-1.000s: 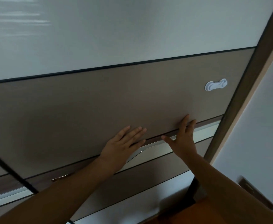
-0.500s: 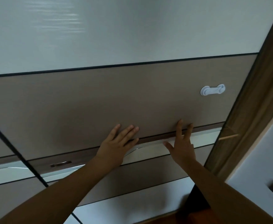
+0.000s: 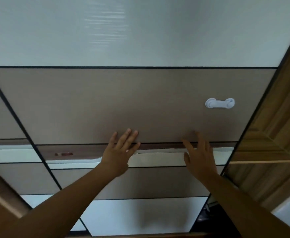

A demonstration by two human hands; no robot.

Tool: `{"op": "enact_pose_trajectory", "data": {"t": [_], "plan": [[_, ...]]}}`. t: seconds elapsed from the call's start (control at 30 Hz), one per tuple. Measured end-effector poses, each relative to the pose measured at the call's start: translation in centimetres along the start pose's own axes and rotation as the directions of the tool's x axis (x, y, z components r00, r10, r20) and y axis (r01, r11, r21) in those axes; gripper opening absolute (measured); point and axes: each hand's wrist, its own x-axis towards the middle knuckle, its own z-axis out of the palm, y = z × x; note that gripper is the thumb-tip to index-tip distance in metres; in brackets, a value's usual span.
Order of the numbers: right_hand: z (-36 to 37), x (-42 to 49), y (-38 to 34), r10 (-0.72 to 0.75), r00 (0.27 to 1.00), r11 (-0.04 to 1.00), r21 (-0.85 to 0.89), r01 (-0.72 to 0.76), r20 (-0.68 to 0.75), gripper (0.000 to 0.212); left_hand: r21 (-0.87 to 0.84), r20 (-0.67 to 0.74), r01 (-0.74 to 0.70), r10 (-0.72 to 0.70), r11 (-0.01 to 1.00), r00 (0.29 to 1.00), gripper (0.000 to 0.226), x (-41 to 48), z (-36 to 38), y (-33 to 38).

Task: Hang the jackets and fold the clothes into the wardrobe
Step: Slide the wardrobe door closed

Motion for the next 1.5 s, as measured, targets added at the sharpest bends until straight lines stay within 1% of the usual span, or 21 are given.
{"op": "enact_pose_trajectory", "data": {"t": [0.07,0.23,0.33,0.4,0.5,0.57,0.93,1.2,1.33,1.43,1.5], "plan": [[0.2,0.6,-1.5,-0.035,0.999,0.998,0.048,0.036,-0.014,0.055,-0.028,0.033,0.032,-0.032,0.999,0.999,0.098,-1.1,0.8,-1.4],[-0.3,2.8,-5.3,-0.079,0.996,0.975,0.21,0.071,0.034,0.04,-0.048,0.106,0.119,-0.113,0.992,0.988,0.099,-3.6,2.7,-4.5],[-1.1,4.3,-7.4,-0.092,0.992,0.95,0.307,0.062,0.084,0.034,-0.056,0.132,0.174,-0.166,0.983,0.977,0.096,-4.9,3.6,-6.2],[-1.4,5.1,-8.9,-0.116,0.986,0.938,0.339,0.07,0.118,0.033,-0.053,0.15,0.2,-0.19,0.978,0.97,0.094,-5.8,4.0,-7.2],[-1.3,5.8,-11.4,-0.145,0.975,0.937,0.34,0.081,0.167,0.03,-0.06,0.171,0.237,-0.224,0.97,0.959,0.091,-6.9,4.9,-8.9],[-1.2,6.0,-12.9,-0.151,0.969,0.939,0.335,0.079,0.194,0.032,-0.063,0.174,0.261,-0.247,0.963,0.953,0.089,-7.6,5.6,-9.8],[-0.9,7.0,-18.4,-0.25,0.934,0.919,0.366,0.146,0.255,0.038,-0.05,0.245,0.359,-0.337,0.932,0.909,0.093,-9.6,7.4,-13.5],[-1.1,7.0,-20.3,-0.293,0.91,0.904,0.394,0.165,0.293,0.047,-0.162,0.289,0.417,-0.362,0.894,0.886,0.089,-10.4,7.7,-14.7],[-1.4,7.1,-21.0,-0.311,0.895,0.902,0.396,0.172,0.32,0.051,-0.223,0.255,0.446,-0.39,0.867,0.885,0.091,-10.7,6.7,-14.6],[-1.5,7.2,-21.3,-0.34,0.877,0.902,0.381,0.202,0.34,0.048,-0.288,0.214,0.458,-0.409,0.841,0.887,0.084,-11.0,5.7,-14.2],[-1.6,7.3,-21.5,-0.377,0.855,0.897,0.369,0.243,0.355,0.039,-0.356,0.207,0.466,-0.418,0.81,0.885,0.074,-11.7,5.1,-13.6]]}}
